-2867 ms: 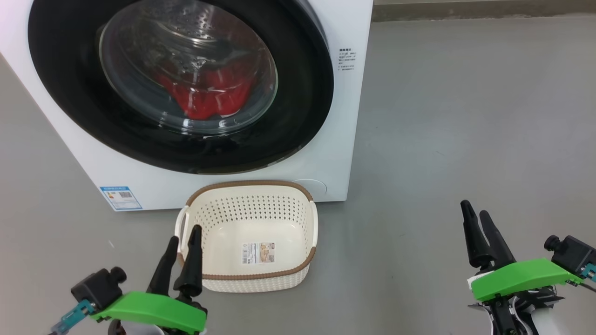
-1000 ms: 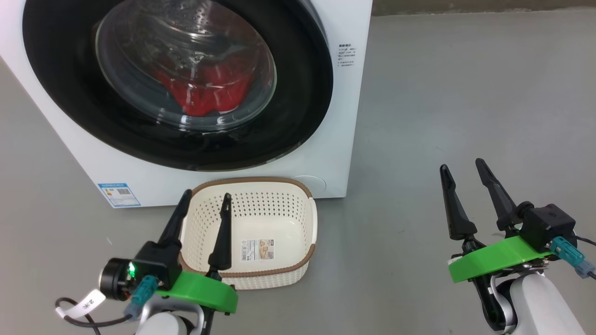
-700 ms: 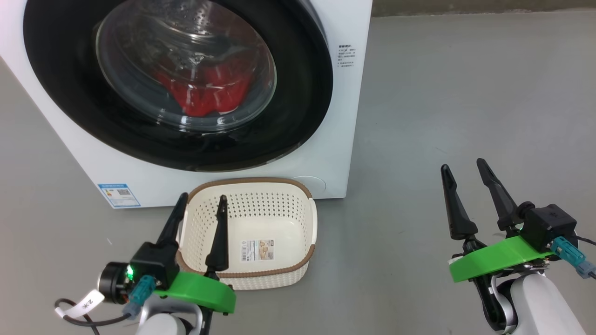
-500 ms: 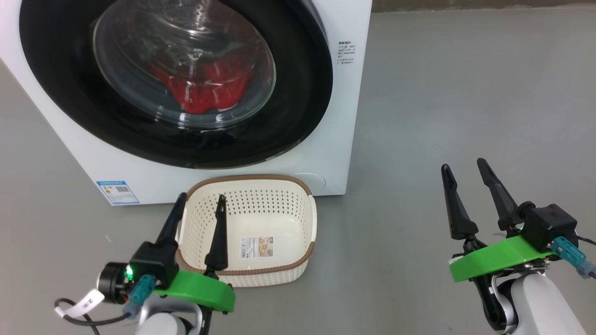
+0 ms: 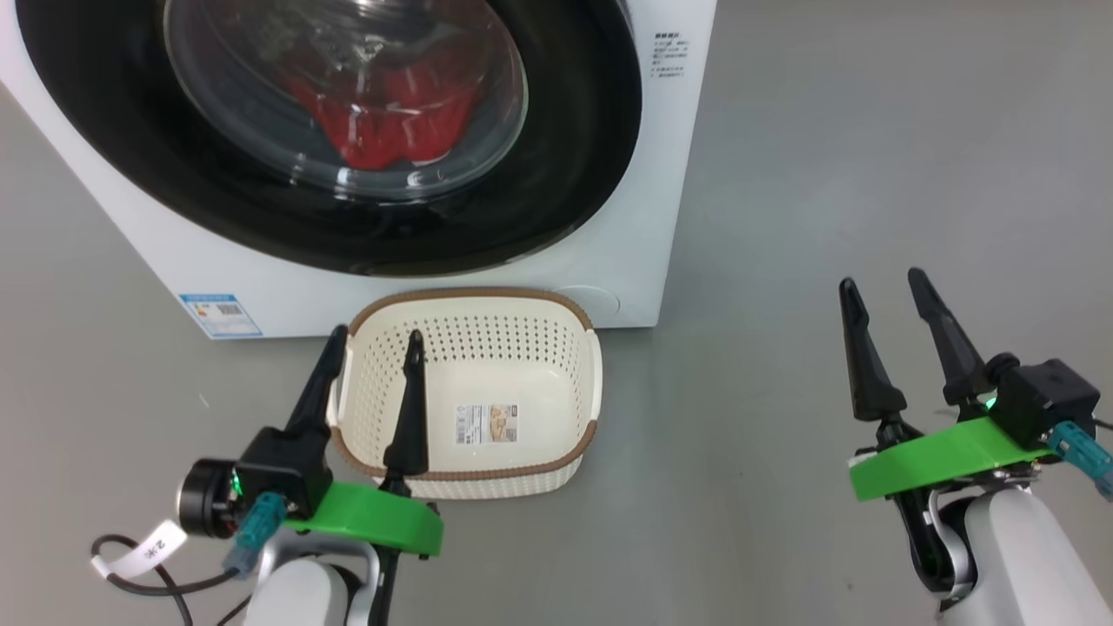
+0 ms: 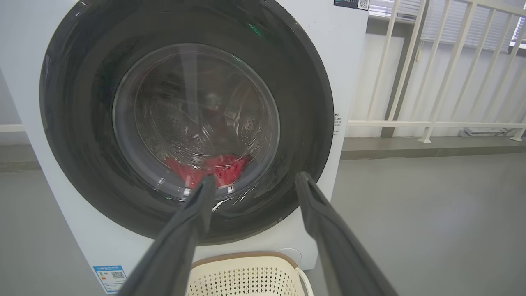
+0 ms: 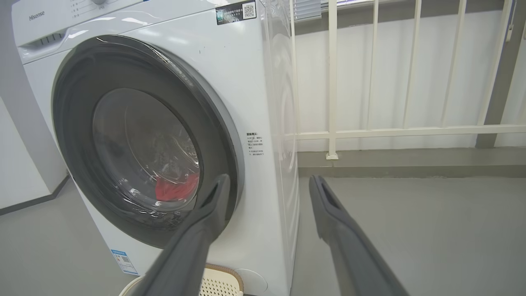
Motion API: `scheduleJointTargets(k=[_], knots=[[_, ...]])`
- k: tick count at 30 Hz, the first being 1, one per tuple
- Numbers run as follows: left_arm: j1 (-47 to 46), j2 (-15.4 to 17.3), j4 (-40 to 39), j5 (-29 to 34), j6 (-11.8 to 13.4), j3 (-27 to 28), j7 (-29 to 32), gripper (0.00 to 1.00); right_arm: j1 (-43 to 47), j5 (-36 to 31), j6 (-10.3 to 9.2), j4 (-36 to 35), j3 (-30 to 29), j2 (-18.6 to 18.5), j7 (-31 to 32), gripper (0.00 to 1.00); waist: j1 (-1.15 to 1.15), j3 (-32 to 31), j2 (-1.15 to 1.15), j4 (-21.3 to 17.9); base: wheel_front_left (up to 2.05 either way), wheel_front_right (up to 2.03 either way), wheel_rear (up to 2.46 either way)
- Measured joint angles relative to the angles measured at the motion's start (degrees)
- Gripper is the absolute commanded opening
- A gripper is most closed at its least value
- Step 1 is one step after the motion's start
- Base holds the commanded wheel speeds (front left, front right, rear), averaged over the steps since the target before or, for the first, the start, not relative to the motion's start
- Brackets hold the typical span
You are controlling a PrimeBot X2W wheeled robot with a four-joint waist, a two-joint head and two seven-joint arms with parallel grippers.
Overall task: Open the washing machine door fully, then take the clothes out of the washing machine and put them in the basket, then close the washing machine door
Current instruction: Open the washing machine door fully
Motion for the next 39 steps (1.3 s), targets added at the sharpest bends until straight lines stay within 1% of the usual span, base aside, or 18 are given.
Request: scheduleJointTargets(k=[7,8,9,10,11,12,16,23,26,28,33,34,39], knots=[[-1.01,-0.01,-2.58,0.0,0.44,-0.77,0.0,1.0,-2.72,1.22,0.0,0.54,-0.18,-0.05,0.0,1.0,0.0,3.08,0.0,0.97,0.0,0.0,0.0],[-1.01,-0.01,-3.04,0.0,0.44,-0.86,0.0,1.0,-3.21,1.32,0.0,0.67,-0.18,-0.1,0.0,0.77,0.0,3.53,0.0,1.13,0.0,0.0,0.0],[-1.03,-0.01,-3.59,0.0,0.45,-0.97,-0.01,1.0,-3.82,1.79,0.0,0.92,-0.15,-0.15,0.0,0.45,0.0,4.0,0.0,1.29,0.0,0.0,0.0],[-1.1,0.0,-4.09,0.0,0.47,-1.11,0.0,1.0,-4.47,2.27,0.0,1.1,-0.16,-0.21,0.0,0.29,0.0,4.45,0.0,1.46,0.0,0.0,0.0],[-1.24,0.0,-4.55,0.0,0.52,-1.26,-0.01,1.0,-5.21,2.64,0.0,1.36,-0.15,-0.25,0.0,0.04,0.0,4.9,0.0,1.63,0.0,0.0,0.0],[-1.39,0.0,-5.04,0.0,0.56,-1.46,-0.01,1.0,-6.05,3.33,0.0,1.69,-0.07,-0.32,-0.01,0.0,0.0,5.36,0.0,1.8,0.0,0.0,0.0],[-2.2,0.0,-6.81,0.0,0.93,-2.25,-0.01,1.0,-9.67,5.9,0.0,3.31,0.0,-0.48,0.0,0.0,0.0,7.13,0.0,2.44,0.0,0.0,0.0],[-2.52,0.0,-9.54,0.09,1.51,-3.66,-0.27,1.0,-17.51,15.23,0.0,5.54,0.1,-0.65,0.62,0.0,0.0,10.48,0.0,3.38,0.0,0.0,0.0],[-3.74,0.0,-11.34,0.25,1.52,-3.85,-0.42,1.0,-20.9,16.79,0.0,6.17,-0.12,-0.81,1.56,0.0,0.0,12.08,0.0,3.75,0.0,0.0,0.0],[-4.46,0.0,-12.69,0.6,1.52,-3.78,-0.43,1.0,-23.01,19.08,0.0,6.86,-0.15,-0.9,2.32,0.0,0.0,13.18,0.0,3.98,0.0,0.0,0.0],[-4.58,-0.01,-14.32,1.23,1.52,-3.77,-0.43,1.0,-27.83,26.79,0.0,9.45,-0.03,-1.33,4.72,0.0,0.0,15.87,0.0,4.52,0.0,0.0,0.0],[-4.58,-0.01,-14.32,1.23,1.52,-3.77,-0.43,1.0,-27.83,26.79,0.0,9.45,-0.03,-1.33,4.72,0.0,0.0,15.87,0.0,4.52,0.0,0.0,0.0],[-4.66,0.0,-14.66,1.32,1.51,-3.78,-0.43,1.0,-31.83,35.48,0.0,10.55,0.74,-2.2,7.87,0.0,0.0,18.05,0.0,5.13,0.0,0.0,0.0]])
